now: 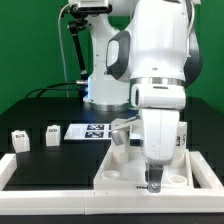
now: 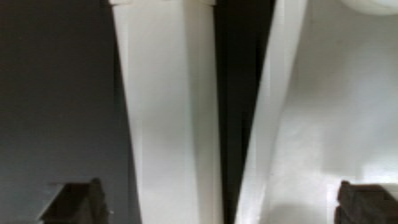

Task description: Assemble square table

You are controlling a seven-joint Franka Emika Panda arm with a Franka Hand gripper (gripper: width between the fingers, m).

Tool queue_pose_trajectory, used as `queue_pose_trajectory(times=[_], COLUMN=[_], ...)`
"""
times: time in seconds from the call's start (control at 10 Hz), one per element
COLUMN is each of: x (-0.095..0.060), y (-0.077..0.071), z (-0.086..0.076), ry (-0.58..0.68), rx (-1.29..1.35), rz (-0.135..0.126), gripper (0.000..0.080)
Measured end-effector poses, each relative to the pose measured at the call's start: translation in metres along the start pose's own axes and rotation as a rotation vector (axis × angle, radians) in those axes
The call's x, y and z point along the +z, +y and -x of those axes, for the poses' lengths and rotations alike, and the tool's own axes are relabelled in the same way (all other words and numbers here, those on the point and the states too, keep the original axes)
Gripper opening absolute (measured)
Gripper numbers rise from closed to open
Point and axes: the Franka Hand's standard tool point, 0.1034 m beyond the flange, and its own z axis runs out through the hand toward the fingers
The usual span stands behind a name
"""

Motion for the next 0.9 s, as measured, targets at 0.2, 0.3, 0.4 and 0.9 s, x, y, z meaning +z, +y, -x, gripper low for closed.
queue_pose_trajectory(times=[0.2, 0.3, 0.4, 0.9], x=[-0.018, -0.042, -0.062, -0.105], y=[0.007, 0.014, 0.018, 0.003], z=[0.005, 0.014, 0.029, 0.155], ry=[-0.011, -0.019, -0.029, -0.083], rx=[0.008, 0.017, 0.030, 0.190], rz=[-0.009, -0.011, -0.015, -0.028], gripper=[0.0649, 0.0649, 0.0649, 0.0649])
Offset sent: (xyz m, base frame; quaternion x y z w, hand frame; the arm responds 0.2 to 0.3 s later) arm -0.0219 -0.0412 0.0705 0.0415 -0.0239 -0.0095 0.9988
